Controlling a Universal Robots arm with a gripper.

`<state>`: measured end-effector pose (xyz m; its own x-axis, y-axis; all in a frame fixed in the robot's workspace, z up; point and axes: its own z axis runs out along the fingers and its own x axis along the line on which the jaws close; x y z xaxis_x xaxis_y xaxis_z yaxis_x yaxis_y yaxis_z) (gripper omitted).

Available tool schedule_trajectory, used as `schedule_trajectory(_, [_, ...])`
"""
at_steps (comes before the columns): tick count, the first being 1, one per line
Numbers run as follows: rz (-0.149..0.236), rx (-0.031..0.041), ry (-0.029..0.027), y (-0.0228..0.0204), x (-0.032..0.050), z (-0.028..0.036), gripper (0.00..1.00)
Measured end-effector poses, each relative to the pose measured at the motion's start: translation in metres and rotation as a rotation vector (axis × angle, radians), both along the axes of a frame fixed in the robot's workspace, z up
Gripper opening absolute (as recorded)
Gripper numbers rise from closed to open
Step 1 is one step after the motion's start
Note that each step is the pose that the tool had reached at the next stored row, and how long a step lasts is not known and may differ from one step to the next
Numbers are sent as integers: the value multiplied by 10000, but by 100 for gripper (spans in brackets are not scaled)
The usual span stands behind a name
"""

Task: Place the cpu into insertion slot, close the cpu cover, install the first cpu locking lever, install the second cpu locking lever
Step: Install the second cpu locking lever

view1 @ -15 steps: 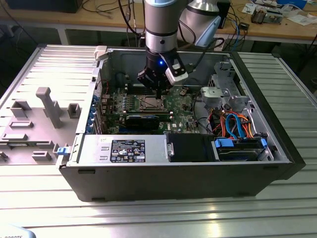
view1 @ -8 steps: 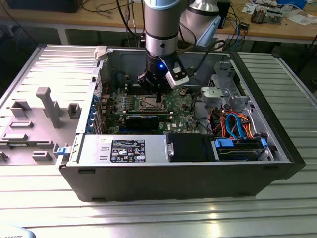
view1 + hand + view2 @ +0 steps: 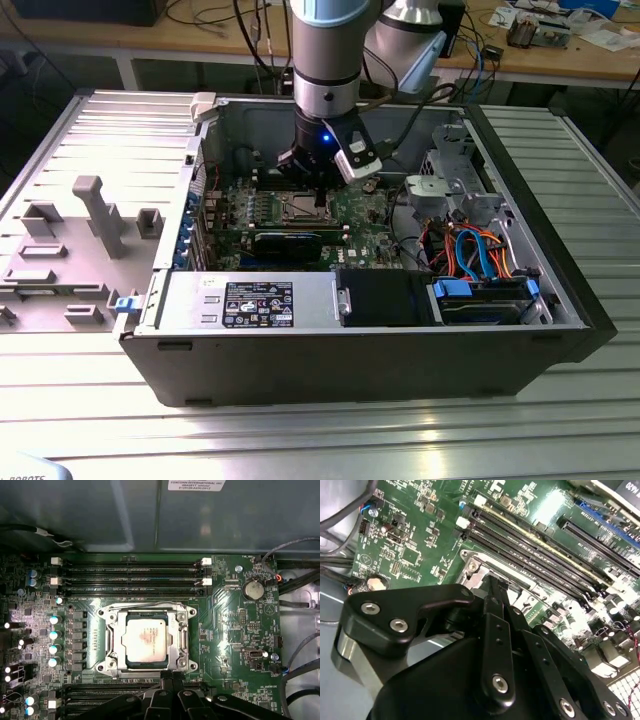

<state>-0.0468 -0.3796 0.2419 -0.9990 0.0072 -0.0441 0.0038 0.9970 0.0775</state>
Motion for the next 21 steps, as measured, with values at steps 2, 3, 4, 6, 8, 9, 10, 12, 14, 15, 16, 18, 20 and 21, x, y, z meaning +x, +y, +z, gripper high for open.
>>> schedule_trajectory(2, [-14,5,1,-1,-30,3,11])
schedule_trajectory(3, [-13,5,1,-2,-51,3,11])
schedule_trajectory(4, [-14,5,1,-5,-85,3,11])
schedule_trajectory(6, [-16,5,0,-22,-116,3,11])
schedule_trajectory(8, [-14,5,2,-64,-121,2,11])
schedule_trajectory(9, [-15,5,1,-84,-124,2,11])
schedule_trajectory(10, [-15,5,1,-91,-126,2,11])
schedule_trajectory(12, [-15,4,1,-92,-126,1,11])
schedule_trajectory(14, [-15,4,1,-94,-126,2,11])
schedule_trajectory(15, [-14,5,1,-94,-126,1,11])
schedule_trajectory(16, [-15,4,1,-95,-126,1,11])
schedule_trajectory(18, [-14,5,1,-95,-126,1,11])
schedule_trajectory(20, [-14,4,1,-95,-126,1,11])
schedule_trajectory(21, [-15,4,1,-95,-126,1,11])
